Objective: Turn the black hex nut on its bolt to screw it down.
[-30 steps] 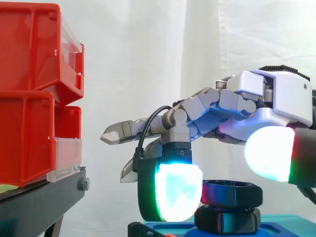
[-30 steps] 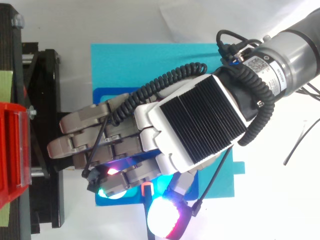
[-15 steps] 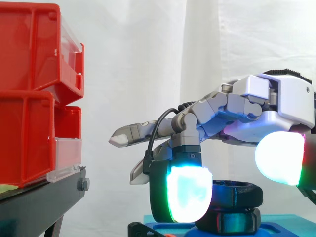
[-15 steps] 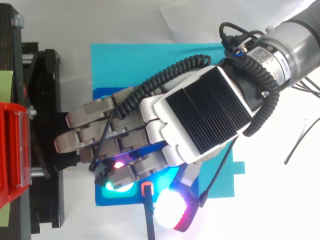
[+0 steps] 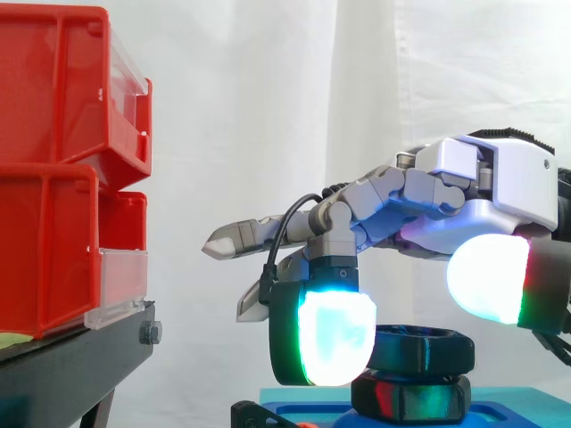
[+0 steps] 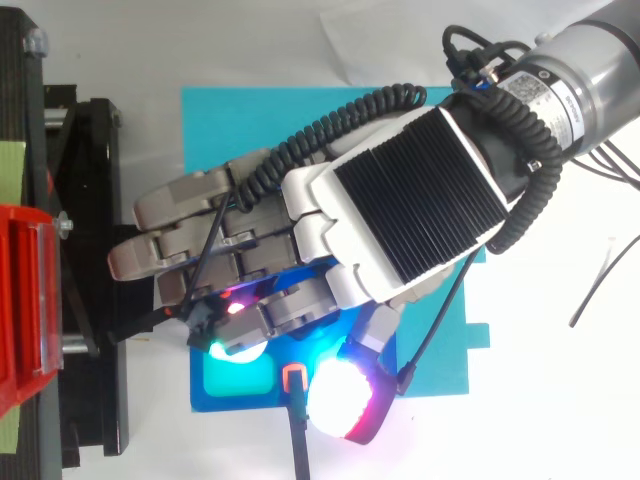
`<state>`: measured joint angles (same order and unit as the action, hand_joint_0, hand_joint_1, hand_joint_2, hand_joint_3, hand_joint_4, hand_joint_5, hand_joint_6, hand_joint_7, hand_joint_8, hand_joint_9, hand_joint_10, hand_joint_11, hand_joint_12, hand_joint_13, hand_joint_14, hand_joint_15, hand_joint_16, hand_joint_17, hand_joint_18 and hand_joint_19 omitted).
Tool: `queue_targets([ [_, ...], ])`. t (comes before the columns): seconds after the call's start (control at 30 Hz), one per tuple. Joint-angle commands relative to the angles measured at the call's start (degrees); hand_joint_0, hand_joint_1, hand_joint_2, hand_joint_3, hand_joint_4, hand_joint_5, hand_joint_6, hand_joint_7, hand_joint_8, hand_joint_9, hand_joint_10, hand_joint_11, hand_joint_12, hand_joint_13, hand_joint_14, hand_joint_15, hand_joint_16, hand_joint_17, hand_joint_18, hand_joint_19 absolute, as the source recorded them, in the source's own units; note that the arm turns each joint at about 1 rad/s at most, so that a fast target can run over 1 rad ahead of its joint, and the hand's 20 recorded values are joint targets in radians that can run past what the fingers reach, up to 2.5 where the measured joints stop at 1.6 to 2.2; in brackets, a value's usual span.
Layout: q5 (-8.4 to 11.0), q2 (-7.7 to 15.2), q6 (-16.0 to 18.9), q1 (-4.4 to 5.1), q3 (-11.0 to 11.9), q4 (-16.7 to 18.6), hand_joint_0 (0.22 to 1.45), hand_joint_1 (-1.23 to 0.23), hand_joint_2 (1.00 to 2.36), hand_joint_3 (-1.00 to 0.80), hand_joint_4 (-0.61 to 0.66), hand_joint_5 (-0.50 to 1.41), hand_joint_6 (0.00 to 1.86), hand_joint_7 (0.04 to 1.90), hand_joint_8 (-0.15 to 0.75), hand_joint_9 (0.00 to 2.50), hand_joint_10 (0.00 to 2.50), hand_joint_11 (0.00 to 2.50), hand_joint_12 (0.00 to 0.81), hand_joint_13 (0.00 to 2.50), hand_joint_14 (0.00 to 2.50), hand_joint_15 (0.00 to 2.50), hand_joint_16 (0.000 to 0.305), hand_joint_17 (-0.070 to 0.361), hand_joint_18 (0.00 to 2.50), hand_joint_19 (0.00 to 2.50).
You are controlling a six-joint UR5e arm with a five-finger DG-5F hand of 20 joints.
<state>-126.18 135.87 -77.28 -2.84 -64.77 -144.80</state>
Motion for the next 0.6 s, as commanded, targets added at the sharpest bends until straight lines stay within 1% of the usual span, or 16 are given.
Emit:
queue_targets([
  [0.0, -0.04, 0.01, 0.02, -0.15, 0.0, 0.48, 0.52, -0.31, 1.0, -0.5, 0.3, -0.11, 0.79, 0.97, 0.32, 0.65, 0.01, 0.27, 0.348, 0.3, 0.0, 0.07, 0.049, 0.11, 0.24, 0.2],
  [0.17, -0.04, 0.01, 0.02, -0.32, 0.0, 0.83, 0.53, -0.31, 1.0, -0.5, 0.29, -0.11, 0.78, 0.99, 0.319, 0.65, 0.01, 0.27, 0.348, 0.3, 0.0, 0.07, 0.049, 0.11, 0.24, 0.2],
  [0.23, -0.04, 0.01, 0.11, -0.68, 0.0, 0.83, 0.53, -0.31, 1.0, -0.5, 0.3, -0.11, 0.78, 0.98, 0.321, 0.65, 0.01, 0.27, 0.348, 0.31, 0.0, 0.07, 0.049, 0.11, 0.24, 0.2],
  [0.3, -0.21, 0.1, 0.11, -0.76, 0.0, 0.74, 0.53, -0.31, 1.0, -0.5, 0.3, -0.11, 0.77, 0.99, 0.321, 0.65, 0.01, 0.26, 0.348, 0.31, 0.0, 0.07, 0.049, 0.11, 0.24, 0.21],
  [0.33, -0.83, 0.01, 0.11, -0.94, 0.0, 0.57, 0.53, -0.31, 1.0, -0.5, 0.3, -0.11, 0.77, 0.99, 0.318, 0.65, 0.01, 0.26, 0.349, 0.31, 0.0, 0.08, 0.049, 0.11, 0.24, 0.21],
  [0.4, -1.27, 0.01, 0.11, -1.12, 0.0, 0.66, 0.53, -0.31, 1.0, -0.5, 0.29, -0.11, 0.77, 0.99, 0.32, 0.65, 0.01, 0.26, 0.349, 0.31, 0.0, 0.08, 0.049, 0.11, 0.24, 0.2],
  [0.47, -2.23, 0.01, 0.64, -1.47, 0.0, 1.01, 0.53, -0.31, 1.0, -0.5, 0.29, -0.11, 0.76, 0.99, 0.318, 0.65, 0.01, 0.26, 0.349, 0.31, 0.0, 0.08, 0.049, 0.11, 0.24, 0.2],
  [0.57, -2.41, 0.01, 0.81, -1.64, 0.0, 1.54, 0.53, -0.31, 1.0, -0.5, 0.29, -0.11, 0.76, 0.99, 0.32, 0.65, 0.01, 0.26, 0.349, 0.31, 0.0, 0.08, 0.049, 0.11, 0.24, 0.2],
])
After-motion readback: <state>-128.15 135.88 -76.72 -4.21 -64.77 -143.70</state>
